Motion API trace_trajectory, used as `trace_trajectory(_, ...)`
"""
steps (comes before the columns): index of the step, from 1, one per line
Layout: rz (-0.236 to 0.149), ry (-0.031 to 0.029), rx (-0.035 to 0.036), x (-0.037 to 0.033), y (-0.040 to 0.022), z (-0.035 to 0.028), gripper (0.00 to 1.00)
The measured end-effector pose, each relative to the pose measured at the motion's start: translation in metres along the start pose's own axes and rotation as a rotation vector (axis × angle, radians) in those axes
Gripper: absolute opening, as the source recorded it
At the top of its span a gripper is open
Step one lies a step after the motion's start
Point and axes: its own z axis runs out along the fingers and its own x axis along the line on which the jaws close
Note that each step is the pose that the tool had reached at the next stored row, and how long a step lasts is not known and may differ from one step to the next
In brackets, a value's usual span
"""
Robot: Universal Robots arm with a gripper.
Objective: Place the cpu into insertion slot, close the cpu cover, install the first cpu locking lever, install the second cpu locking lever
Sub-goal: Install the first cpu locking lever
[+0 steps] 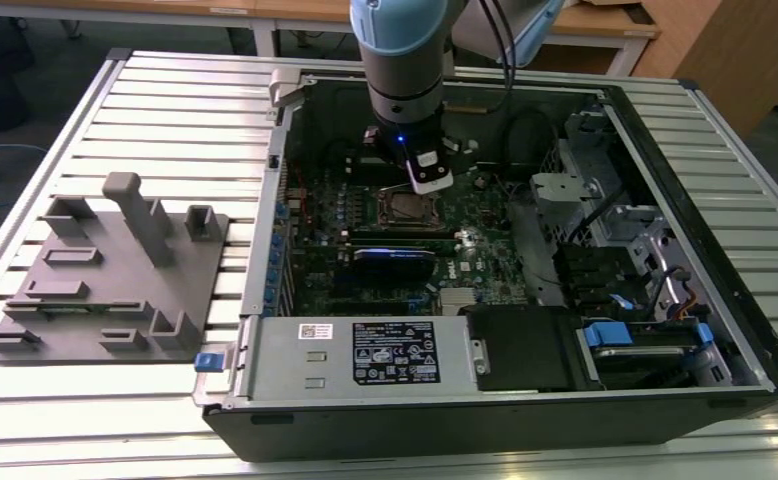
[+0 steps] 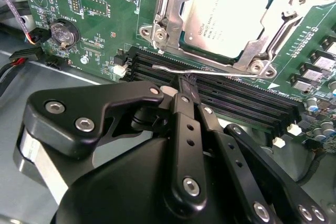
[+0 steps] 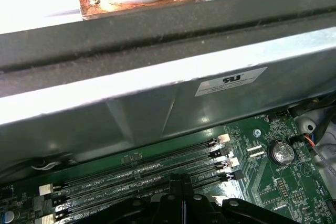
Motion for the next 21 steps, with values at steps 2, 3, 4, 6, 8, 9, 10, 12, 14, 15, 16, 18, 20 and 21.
trace_trajectory(2,0.000,0.0001,0.0003,-0.0001,0.0004,-0.0015,0.11)
trace_trajectory(3,0.000,0.0000,0.0001,-0.0002,0.0009,-0.0026,0.11)
trace_trajectory(4,0.000,0.0000,0.0001,-0.0003,0.0013,-0.0034,0.11)
trace_trajectory(6,0.000,-0.0001,-0.0002,-0.0004,0.0012,-0.0035,0.11)
trace_trajectory(8,0.000,0.0000,-0.0002,-0.0007,0.0005,-0.0039,0.11)
trace_trajectory(9,0.000,0.0000,-0.0002,-0.0008,0.0001,-0.0040,0.11)
trace_trajectory(10,0.000,0.0000,-0.0002,-0.0008,0.0000,-0.0040,0.11)
trace_trajectory(12,0.000,0.0000,-0.0003,0.0000,-0.0002,-0.0043,0.11)
trace_trajectory(14,0.000,0.0001,-0.0004,0.0003,-0.0001,-0.0051,0.11)
trace_trajectory(15,0.000,0.0001,-0.0005,0.0003,0.0002,-0.0060,0.11)
trace_trajectory(16,0.000,0.0000,-0.0006,0.0001,0.0007,-0.0072,0.11)
trace_trajectory(18,0.000,0.0000,-0.0004,0.0000,0.0016,-0.0095,0.11)
trace_trajectory(20,0.000,-0.0002,-0.0010,0.0001,0.0016,-0.0097,0.11)
trace_trajectory(21,0.000,-0.0002,-0.0014,0.0006,0.0015,-0.0098,0.11)
